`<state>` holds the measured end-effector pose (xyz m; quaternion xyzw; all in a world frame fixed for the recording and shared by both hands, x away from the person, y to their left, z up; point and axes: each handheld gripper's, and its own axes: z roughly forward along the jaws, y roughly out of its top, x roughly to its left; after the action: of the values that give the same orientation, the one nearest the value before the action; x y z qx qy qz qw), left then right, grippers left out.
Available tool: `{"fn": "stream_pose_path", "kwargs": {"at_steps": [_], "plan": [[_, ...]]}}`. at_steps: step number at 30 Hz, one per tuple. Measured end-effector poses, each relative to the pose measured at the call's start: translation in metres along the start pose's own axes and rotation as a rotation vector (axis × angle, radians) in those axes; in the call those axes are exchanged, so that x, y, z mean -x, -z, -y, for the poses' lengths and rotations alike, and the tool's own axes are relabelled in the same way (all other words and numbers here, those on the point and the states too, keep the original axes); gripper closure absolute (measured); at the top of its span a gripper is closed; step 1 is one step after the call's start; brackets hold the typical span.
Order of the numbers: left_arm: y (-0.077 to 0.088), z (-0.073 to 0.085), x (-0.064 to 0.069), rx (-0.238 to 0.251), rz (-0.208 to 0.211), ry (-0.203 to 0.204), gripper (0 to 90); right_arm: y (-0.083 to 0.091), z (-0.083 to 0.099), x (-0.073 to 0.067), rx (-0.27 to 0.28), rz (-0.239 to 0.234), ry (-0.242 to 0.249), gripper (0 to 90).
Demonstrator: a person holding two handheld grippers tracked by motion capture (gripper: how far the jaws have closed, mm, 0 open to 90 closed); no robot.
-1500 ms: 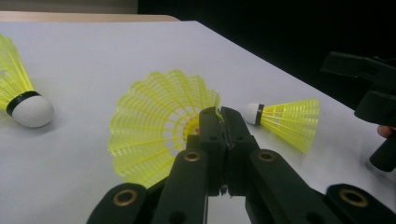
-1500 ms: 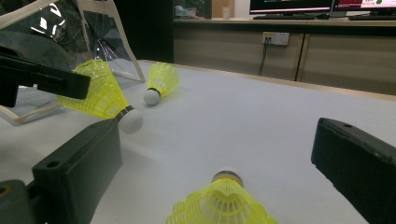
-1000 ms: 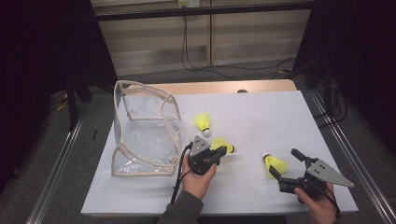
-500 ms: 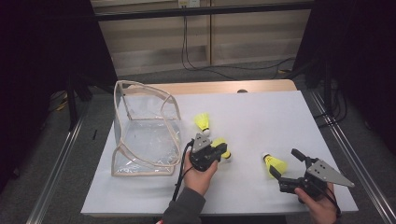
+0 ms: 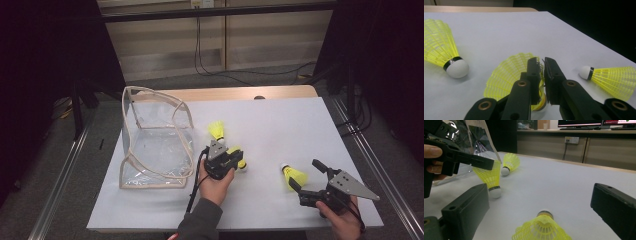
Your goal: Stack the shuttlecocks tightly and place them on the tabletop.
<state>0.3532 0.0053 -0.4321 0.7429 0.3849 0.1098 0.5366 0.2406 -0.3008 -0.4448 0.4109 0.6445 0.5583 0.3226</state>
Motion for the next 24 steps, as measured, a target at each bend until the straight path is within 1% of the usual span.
{"fn": "stream_pose_path", "kwargs": {"at_steps": [5, 6, 8, 11, 12, 13, 18, 19, 22, 23, 24], "plan": [[-0.0054, -0.0017, 0.0018, -0.003, -0.003, 0.000, 80.3, 0.0001, 0.0001, -0.0003, 0.000, -0.003, 0.002, 1.2], [-0.0064, -0.0017, 0.0023, -0.003, -0.011, -0.002, 78.0, 0.0002, 0.0000, -0.0001, 0.000, -0.002, 0.005, 1.2], [-0.0083, -0.0015, 0.0024, -0.004, -0.015, -0.007, 77.7, 0.0003, 0.0003, -0.0001, -0.002, -0.001, -0.001, 1.3], [-0.0096, -0.0011, 0.0016, -0.002, -0.019, -0.004, 77.4, 0.0004, 0.0003, 0.0001, -0.002, -0.001, 0.000, 1.3], [-0.0099, -0.0010, 0.0013, -0.002, -0.020, -0.002, 77.6, 0.0004, 0.0002, 0.0001, 0.000, -0.002, 0.001, 1.3], [-0.0097, -0.0010, 0.0011, 0.001, -0.020, 0.000, 79.7, 0.0003, 0.0004, 0.0000, -0.003, 0.000, -0.001, 1.3], [-0.0068, -0.0022, -0.0007, 0.004, -0.016, -0.006, 84.0, 0.0004, 0.0004, 0.0001, -0.002, 0.000, -0.001, 1.3], [-0.0058, -0.0024, -0.0012, 0.003, -0.024, -0.010, 84.6, 0.0003, 0.0004, 0.0001, -0.003, 0.000, -0.001, 1.3], [-0.0034, -0.0034, -0.0026, -0.003, -0.025, -0.018, 86.2, 0.0005, 0.0002, 0.0001, -0.001, 0.000, 0.000, 1.3], [-0.0021, -0.0040, -0.0032, -0.004, -0.034, -0.023, 86.3, 0.0006, 0.0001, 0.0001, 0.000, -0.001, 0.002, 1.3], [-0.0021, -0.0040, -0.0032, -0.004, -0.034, -0.023, 86.6, 0.0006, 0.0001, 0.0001, 0.000, -0.001, 0.002, 1.3]]}}
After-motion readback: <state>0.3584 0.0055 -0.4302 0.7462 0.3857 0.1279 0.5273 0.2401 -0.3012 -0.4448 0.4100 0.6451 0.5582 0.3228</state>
